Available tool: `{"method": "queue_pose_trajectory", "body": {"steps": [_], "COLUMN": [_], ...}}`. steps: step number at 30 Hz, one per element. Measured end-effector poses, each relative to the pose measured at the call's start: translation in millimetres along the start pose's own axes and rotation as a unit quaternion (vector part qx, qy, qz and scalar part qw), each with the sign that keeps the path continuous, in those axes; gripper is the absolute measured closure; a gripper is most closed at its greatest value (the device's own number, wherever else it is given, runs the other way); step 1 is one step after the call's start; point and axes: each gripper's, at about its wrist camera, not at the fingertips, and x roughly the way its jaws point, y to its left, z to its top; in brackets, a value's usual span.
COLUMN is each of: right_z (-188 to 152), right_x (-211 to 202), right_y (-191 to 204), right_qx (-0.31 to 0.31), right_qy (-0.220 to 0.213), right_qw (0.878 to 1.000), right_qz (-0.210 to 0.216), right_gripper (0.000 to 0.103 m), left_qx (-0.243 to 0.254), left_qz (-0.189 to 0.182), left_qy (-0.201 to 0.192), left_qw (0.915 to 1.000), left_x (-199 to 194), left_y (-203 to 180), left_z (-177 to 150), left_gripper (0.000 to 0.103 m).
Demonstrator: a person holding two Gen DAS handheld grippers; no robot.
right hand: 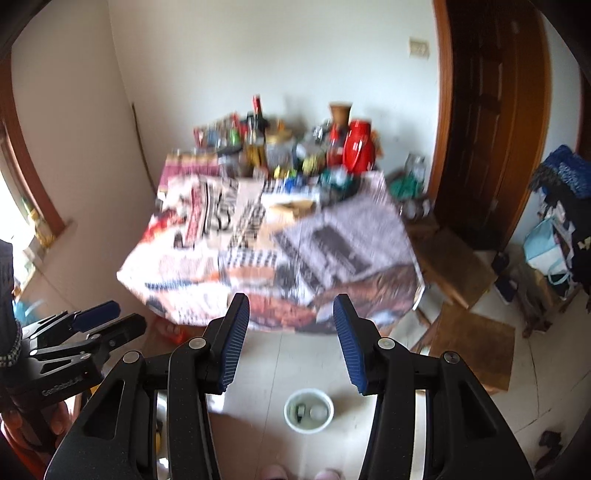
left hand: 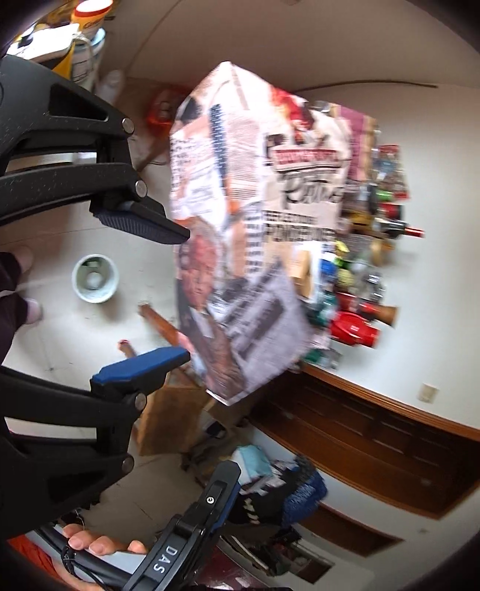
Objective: Collect trash
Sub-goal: 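Raise both empty tools back toward the table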
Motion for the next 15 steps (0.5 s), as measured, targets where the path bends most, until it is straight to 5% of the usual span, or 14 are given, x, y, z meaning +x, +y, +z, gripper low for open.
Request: {"method": "queue_pose_trajectory", "body": {"steps": [2,6,8,15], "right_z": [4.5,6.3,7.9,30.3], "right_x": [-12.8,-31.5,-36.0,-22.9], "right_y": [1.6,1.4,-0.1,-23.5], "right_qx": [0.005,0.011,0.009,0.01], "right_qy": [-0.022,-0.066,-0.083,-0.111], "right_qw": [1.0,0.998,0.996,0.993], "right_qz": [-0.003,-0.02,-0.034,-0.049], "right_gripper": [0.057,0.03,0.023,0.009], "left_qx": [0.009,0.02,0.021,0.038], "left_qz": [-0.003,0.001,0.001,0.013], "left_qy": [-0.023,-0.058,-0.069,-0.074], "left_qw": [0.9997,0.9981,0.9974,0.9964], "left_x": [-16.6,-36.7,-40.1,-20.3], "left_y": [-1.6,-3.0,-4.0,-18.2], "left_z": [10.5,22.2,27.3,53.6], "left_gripper": [0.042,0.013,0.007,0.007]}}
